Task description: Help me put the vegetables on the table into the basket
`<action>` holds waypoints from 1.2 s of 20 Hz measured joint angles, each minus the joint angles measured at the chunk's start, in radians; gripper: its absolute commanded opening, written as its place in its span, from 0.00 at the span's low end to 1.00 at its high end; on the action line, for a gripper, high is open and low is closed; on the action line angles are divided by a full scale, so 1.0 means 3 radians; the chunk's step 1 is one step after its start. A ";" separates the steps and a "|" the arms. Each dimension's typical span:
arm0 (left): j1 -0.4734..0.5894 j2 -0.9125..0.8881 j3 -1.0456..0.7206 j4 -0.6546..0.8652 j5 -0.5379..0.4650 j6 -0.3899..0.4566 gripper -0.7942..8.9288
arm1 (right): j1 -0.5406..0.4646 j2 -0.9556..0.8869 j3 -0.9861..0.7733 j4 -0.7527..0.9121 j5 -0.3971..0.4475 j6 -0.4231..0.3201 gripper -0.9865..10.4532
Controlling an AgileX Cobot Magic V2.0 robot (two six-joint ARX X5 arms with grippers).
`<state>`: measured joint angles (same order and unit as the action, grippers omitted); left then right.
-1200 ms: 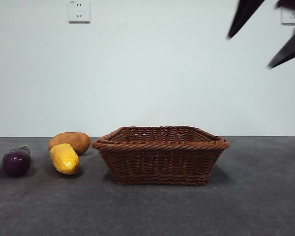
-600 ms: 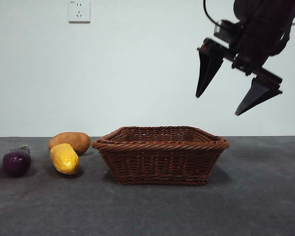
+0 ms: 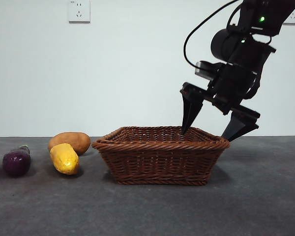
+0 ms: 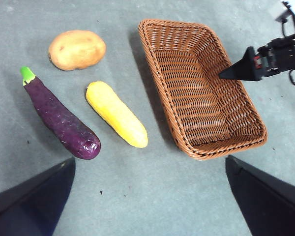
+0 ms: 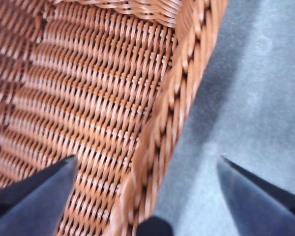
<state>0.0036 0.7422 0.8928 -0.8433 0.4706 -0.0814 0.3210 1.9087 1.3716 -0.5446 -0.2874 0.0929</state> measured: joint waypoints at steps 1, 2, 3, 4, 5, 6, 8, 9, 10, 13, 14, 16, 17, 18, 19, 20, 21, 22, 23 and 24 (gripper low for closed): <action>0.0000 -0.0001 0.0000 0.0001 0.0000 0.0000 0.66 | 0.0014 0.0050 0.0000 0.0004 -0.0001 0.0019 0.42; 0.0000 0.0000 0.0000 0.0001 0.0000 0.0000 0.66 | 0.0028 0.0098 0.0000 0.0004 0.0004 0.0028 0.38; 0.0000 0.0000 0.0000 0.0001 0.0000 0.0000 0.66 | 0.0038 0.0132 0.0000 0.0001 0.0011 0.0029 0.38; 0.0000 0.0000 0.0000 0.0000 0.0000 0.0006 0.66 | 0.0043 0.0148 0.0000 0.0013 0.0011 0.0031 0.34; 0.0000 0.0000 0.0000 0.0000 0.0000 0.0009 0.66 | 0.0050 0.0149 0.0000 0.0050 0.0013 0.0057 0.25; 0.0000 0.0000 0.0000 0.0000 0.0000 0.0010 0.66 | 0.0052 0.0149 0.0000 0.0088 0.0011 0.0079 0.17; 0.0000 0.0014 0.0000 0.0000 0.0000 0.0013 0.66 | 0.0052 0.0149 0.0000 0.0100 0.0013 0.0093 0.08; 0.0000 0.0027 0.0000 0.0000 0.0000 0.0025 0.66 | 0.0053 0.0149 0.0000 0.0108 0.0011 0.0114 0.08; 0.0000 0.0038 0.0000 0.0000 0.0000 0.0036 0.66 | 0.0053 0.0149 0.0003 0.0146 -0.0003 0.0193 0.08; 0.0000 0.0071 0.0000 -0.0003 0.0000 0.0051 0.66 | 0.0064 0.0149 0.0010 0.0153 -0.0017 0.0287 0.08; 0.0000 0.0085 0.0000 -0.0005 0.0000 0.0062 0.66 | 0.0062 0.0149 0.0010 0.0150 -0.0018 0.0304 0.08; 0.0000 0.0098 0.0000 -0.0018 0.0000 0.0066 0.66 | 0.0062 0.0134 0.0010 0.0148 -0.0018 0.0313 0.08; 0.0000 0.0098 0.0000 -0.0024 0.0000 0.0069 0.66 | 0.0064 0.0081 0.0009 0.0130 -0.0015 0.0315 0.08; 0.0000 0.0098 0.0000 -0.0024 0.0000 0.0070 0.66 | 0.0064 0.0003 0.0009 0.0094 -0.0011 0.0310 0.08; 0.0000 0.0100 0.0000 -0.0024 0.0000 0.0070 0.66 | 0.0064 -0.0131 0.0010 0.0015 0.0013 0.0296 0.08; 0.0000 0.0100 0.0000 -0.0024 0.0000 0.0070 0.66 | 0.0064 -0.0270 0.0052 -0.0107 0.0041 0.0244 0.08; 0.0000 0.0100 0.0000 -0.0025 0.0000 0.0070 0.66 | 0.0062 -0.0415 0.0109 -0.0203 0.0065 0.0189 0.08; 0.0000 0.0100 0.0000 -0.0025 0.0000 0.0070 0.66 | 0.0062 -0.0554 0.0175 -0.0278 0.0061 0.0172 0.08; 0.0000 0.0100 0.0000 -0.0025 0.0000 0.0070 0.66 | 0.0058 -0.0697 0.0245 -0.0350 0.0062 0.0151 0.08; 0.0000 0.0100 0.0000 -0.0025 0.0000 0.0070 0.66 | 0.0057 -0.0827 0.0312 -0.0450 0.0064 0.0135 0.08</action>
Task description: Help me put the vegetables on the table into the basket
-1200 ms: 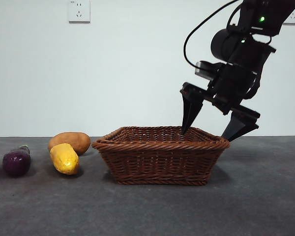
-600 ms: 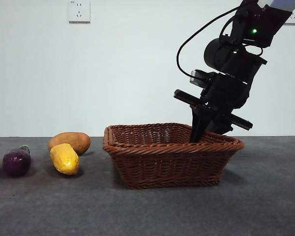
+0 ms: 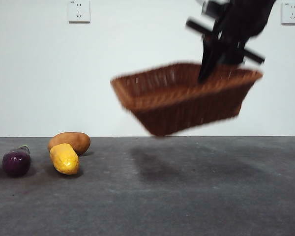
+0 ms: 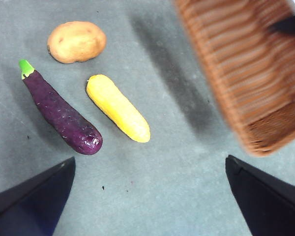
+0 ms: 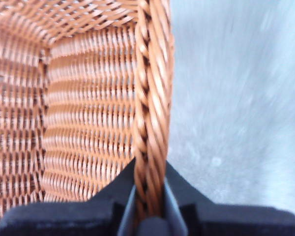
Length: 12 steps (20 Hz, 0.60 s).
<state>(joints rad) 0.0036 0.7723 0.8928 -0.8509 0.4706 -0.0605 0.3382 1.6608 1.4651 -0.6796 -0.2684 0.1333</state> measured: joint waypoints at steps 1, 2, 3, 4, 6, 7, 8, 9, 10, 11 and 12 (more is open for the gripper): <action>0.0000 0.0000 0.0000 0.0001 0.0000 0.0000 0.66 | 0.0000 -0.0118 0.0043 -0.0102 -0.0001 -0.0009 0.08; 0.0000 0.0000 0.0000 0.0001 0.0000 0.0000 0.66 | 0.0000 -0.0221 0.0050 -0.0164 0.0015 -0.0011 0.08; 0.0000 0.0000 0.0000 0.0001 0.0000 0.0000 0.66 | 0.0001 -0.0304 0.0050 -0.0254 0.0088 -0.0027 0.08; 0.0000 0.0000 0.0000 0.0001 0.0000 0.0000 0.66 | 0.0001 -0.0365 0.0050 -0.0366 0.0172 -0.0069 0.08; 0.0000 0.0004 0.0000 0.0001 0.0000 0.0000 0.66 | 0.0001 -0.0430 0.0050 -0.0600 0.0384 -0.0159 0.08; 0.0000 0.0011 0.0000 0.0001 0.0000 0.0000 0.66 | 0.0004 -0.0443 0.0050 -0.0673 0.0478 -0.0188 0.08; 0.0000 0.0031 0.0000 0.0001 0.0000 0.0000 0.66 | 0.0003 -0.0450 0.0050 -0.0729 0.0554 -0.0224 0.08; 0.0000 0.0057 0.0000 0.0001 0.0000 0.0000 0.66 | 0.0003 -0.0450 0.0050 -0.0752 0.0600 -0.0237 0.08; 0.0000 0.0095 0.0000 0.0001 0.0000 0.0000 0.66 | 0.0017 -0.0450 0.0050 -0.0746 0.0628 -0.0240 0.08; 0.0000 0.0144 0.0000 0.0005 0.0000 0.0000 0.66 | 0.0064 -0.0450 0.0050 -0.0729 0.0682 -0.0234 0.08; 0.0000 0.0210 0.0000 0.0027 0.0000 -0.0001 0.66 | 0.0137 -0.0450 0.0050 -0.0708 0.0809 -0.0233 0.08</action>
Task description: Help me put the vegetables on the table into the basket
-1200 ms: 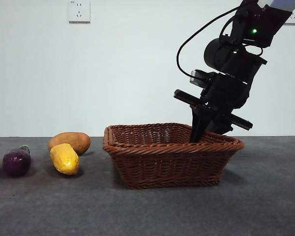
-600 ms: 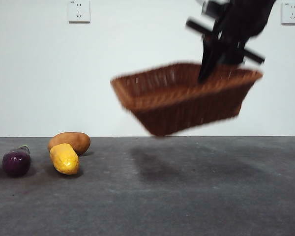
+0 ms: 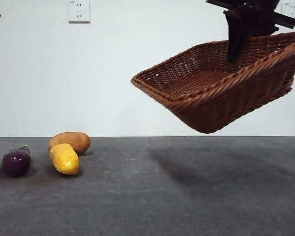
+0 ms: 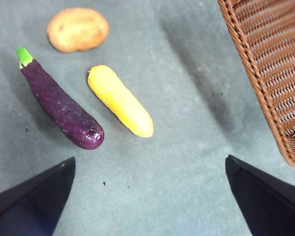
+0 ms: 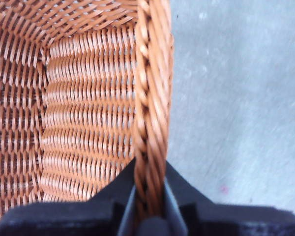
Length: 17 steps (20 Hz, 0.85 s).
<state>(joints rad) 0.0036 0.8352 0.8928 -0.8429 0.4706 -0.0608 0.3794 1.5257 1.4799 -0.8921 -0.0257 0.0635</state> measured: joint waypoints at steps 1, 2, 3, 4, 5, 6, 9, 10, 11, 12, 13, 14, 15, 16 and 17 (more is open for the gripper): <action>-0.0006 0.0086 0.0000 0.0048 0.0000 -0.0014 0.66 | 0.0090 0.0000 0.0000 0.0019 0.0151 0.0000 0.08; -0.0046 0.0192 0.0000 0.0136 -0.0003 -0.0066 0.66 | 0.0170 0.0000 0.0000 0.0046 0.0248 0.0000 0.08; -0.0118 0.0309 0.0000 0.0266 -0.0005 -0.0141 0.66 | 0.0231 0.0000 0.0000 0.0081 0.0273 0.0000 0.08; -0.0221 0.0432 0.0000 0.0411 -0.0009 -0.0235 0.66 | 0.0271 0.0000 0.0000 0.0118 0.0272 -0.0001 0.08; -0.0348 0.0558 0.0000 0.0547 -0.0069 -0.0332 0.66 | 0.0289 0.0000 0.0000 0.0149 0.0272 -0.0001 0.08; -0.0493 0.0690 0.0001 0.0664 -0.0189 -0.0421 0.66 | 0.0305 0.0000 0.0000 0.0156 0.0272 -0.0001 0.08; -0.0927 0.1153 0.0070 0.0823 -0.0645 -0.0701 0.66 | 0.0305 0.0000 0.0000 0.0135 0.0328 -0.0010 0.08; -0.1027 0.1330 0.0186 0.0806 -0.0797 -0.0778 0.66 | 0.0304 0.0000 0.0000 0.0135 0.0359 -0.0020 0.08; -0.1109 0.1511 0.0370 0.0750 -0.0923 -0.0837 0.66 | 0.0301 0.0000 0.0000 0.0132 0.0369 -0.0033 0.08; -0.1184 0.1678 0.0594 0.0666 -0.1073 -0.0866 0.66 | 0.0303 0.0000 0.0000 0.0132 0.0370 -0.0039 0.08; -0.1242 0.1839 0.0837 0.0552 -0.1268 -0.0885 0.66 | 0.0303 0.0000 0.0000 0.0134 0.0370 -0.0046 0.08; -0.1274 0.2000 0.1085 0.0394 -0.1461 -0.0886 0.66 | 0.0303 0.0000 0.0000 0.0127 0.0371 -0.0070 0.08; -0.1278 0.2152 0.1300 0.0209 -0.1591 -0.0889 0.66 | 0.0301 0.0000 0.0000 0.0109 0.0376 -0.0104 0.08; -0.1273 0.2288 0.1442 0.0046 -0.1620 -0.0927 0.66 | 0.0273 0.0000 0.0000 0.0100 0.0385 -0.0136 0.08; -0.1265 0.2407 0.1511 -0.0056 -0.1602 -0.0992 0.66 | 0.0237 0.0000 0.0000 0.0100 0.0383 -0.0168 0.08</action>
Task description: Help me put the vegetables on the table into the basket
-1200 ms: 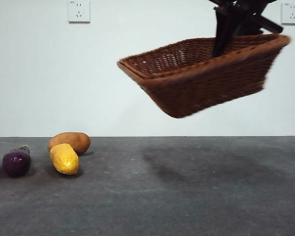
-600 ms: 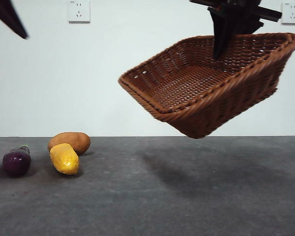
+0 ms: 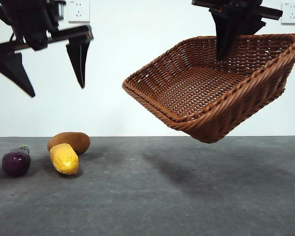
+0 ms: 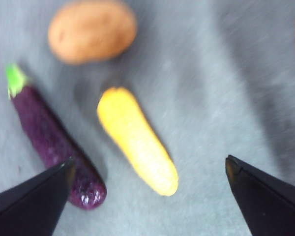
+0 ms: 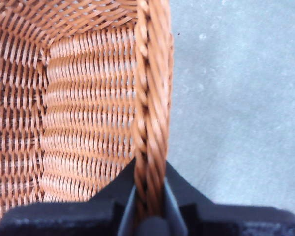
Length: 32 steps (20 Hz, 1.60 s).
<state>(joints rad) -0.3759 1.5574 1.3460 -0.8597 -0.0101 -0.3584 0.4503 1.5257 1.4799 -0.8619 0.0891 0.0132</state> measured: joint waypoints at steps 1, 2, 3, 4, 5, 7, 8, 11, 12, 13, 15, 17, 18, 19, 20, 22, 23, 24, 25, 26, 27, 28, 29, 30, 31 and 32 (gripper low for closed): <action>0.0006 0.0102 0.0004 -0.0008 0.0075 -0.0074 0.66 | -0.0028 0.0000 0.0000 0.0003 -0.0005 -0.0017 0.08; 0.0006 0.0195 0.0004 -0.0006 0.0097 -0.0137 0.66 | -0.0048 0.0000 0.0000 0.0003 -0.0009 -0.0034 0.08; 0.0006 0.0285 0.0004 -0.0005 0.0103 -0.0196 0.66 | -0.0078 0.0000 0.0000 0.0001 -0.0011 -0.0050 0.08; 0.0006 0.0371 0.0004 -0.0005 0.0106 -0.0259 0.66 | -0.0108 0.0000 0.0000 -0.0004 -0.0027 -0.0069 0.08; 0.0006 0.0453 0.0004 0.0010 0.0107 -0.0310 0.66 | -0.0122 0.0000 0.0000 -0.0022 -0.0038 -0.0084 0.08; 0.0006 0.0590 0.0004 0.0114 0.0108 -0.0387 0.66 | -0.0128 0.0000 0.0000 -0.0025 -0.0094 -0.0106 0.08; 0.0006 0.0631 0.0004 0.0167 0.0112 -0.0409 0.66 | -0.0130 0.0000 0.0000 -0.0024 -0.0107 -0.0111 0.08; 0.0006 0.0757 0.0004 0.0231 0.0131 -0.0446 0.66 | -0.0131 0.0000 0.0000 -0.0008 -0.0125 -0.0123 0.08; 0.0006 0.0809 0.0004 0.0231 0.0131 -0.0469 0.66 | -0.0131 0.0000 0.0000 0.0004 -0.0132 -0.0123 0.08; 0.0006 0.0849 0.0004 0.0233 0.0132 -0.0482 0.66 | -0.0131 0.0000 0.0000 0.0018 -0.0149 -0.0125 0.08; 0.0006 0.0895 0.0004 0.0313 0.0136 -0.0507 0.66 | -0.0131 0.0000 0.0000 0.0036 -0.0161 -0.0126 0.08; 0.0006 0.0900 0.0004 0.0427 0.0141 -0.0529 0.57 | -0.0131 0.0000 0.0000 0.0047 -0.0174 -0.0135 0.08; 0.0006 0.0902 0.0004 0.0455 0.0144 -0.0532 0.53 | -0.0131 0.0000 0.0000 0.0058 -0.0189 -0.0135 0.08; 0.0006 0.0912 0.0004 0.0459 0.0146 -0.0537 0.53 | -0.0131 0.0000 0.0000 0.0060 -0.0210 -0.0135 0.08; 0.0006 0.0924 0.0004 0.0459 0.0146 -0.0556 0.53 | -0.0131 0.0000 0.0000 0.0058 -0.0223 -0.0135 0.08; 0.0006 0.0971 0.0004 0.0459 0.0145 -0.0568 0.53 | -0.0131 0.0000 0.0000 0.0064 -0.0226 -0.0136 0.08; 0.0006 0.0997 0.0004 0.0459 0.0145 -0.0571 0.53 | -0.0131 0.0000 0.0000 0.0071 -0.0225 -0.0140 0.08; 0.0004 0.1022 0.0004 0.0458 0.0146 -0.0581 0.53 | -0.0131 0.0000 0.0000 0.0085 -0.0224 -0.0150 0.08; 0.0003 0.1040 0.0004 0.0456 0.0148 -0.0591 0.53 | -0.0131 0.0000 0.0000 0.0097 -0.0225 -0.0156 0.08; 0.0000 0.1049 0.0004 0.0453 0.0150 -0.0593 0.53 | -0.0131 0.0000 0.0000 0.0106 -0.0226 -0.0160 0.08; 0.0000 0.1050 0.0004 0.0456 0.0150 -0.0593 0.53 | -0.0131 0.0000 0.0000 0.0111 -0.0226 -0.0160 0.08; 0.0000 0.1050 0.0004 0.0463 0.0150 -0.0594 0.53 | -0.0131 0.0000 0.0000 0.0114 -0.0226 -0.0164 0.08; 0.0000 0.1052 0.0004 0.0464 0.0150 -0.0594 0.52 | -0.0131 0.0000 0.0000 0.0116 -0.0226 -0.0170 0.08; 0.0000 0.1052 0.0004 0.0464 0.0149 -0.0594 0.44 | -0.0131 0.0000 0.0000 0.0122 -0.0226 -0.0173 0.08; 0.0000 0.1052 0.0004 0.0464 0.0149 -0.0593 0.35 | -0.0131 0.0000 0.0000 0.0128 -0.0226 -0.0173 0.08; 0.0000 0.1059 0.0004 0.0465 0.0149 -0.0594 0.26 | -0.0131 0.0000 0.0000 0.0134 -0.0226 -0.0173 0.08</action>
<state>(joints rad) -0.3759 1.8751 1.3472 -0.7200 0.0345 -0.5365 0.4110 1.5257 1.4799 -0.8219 0.0212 -0.0387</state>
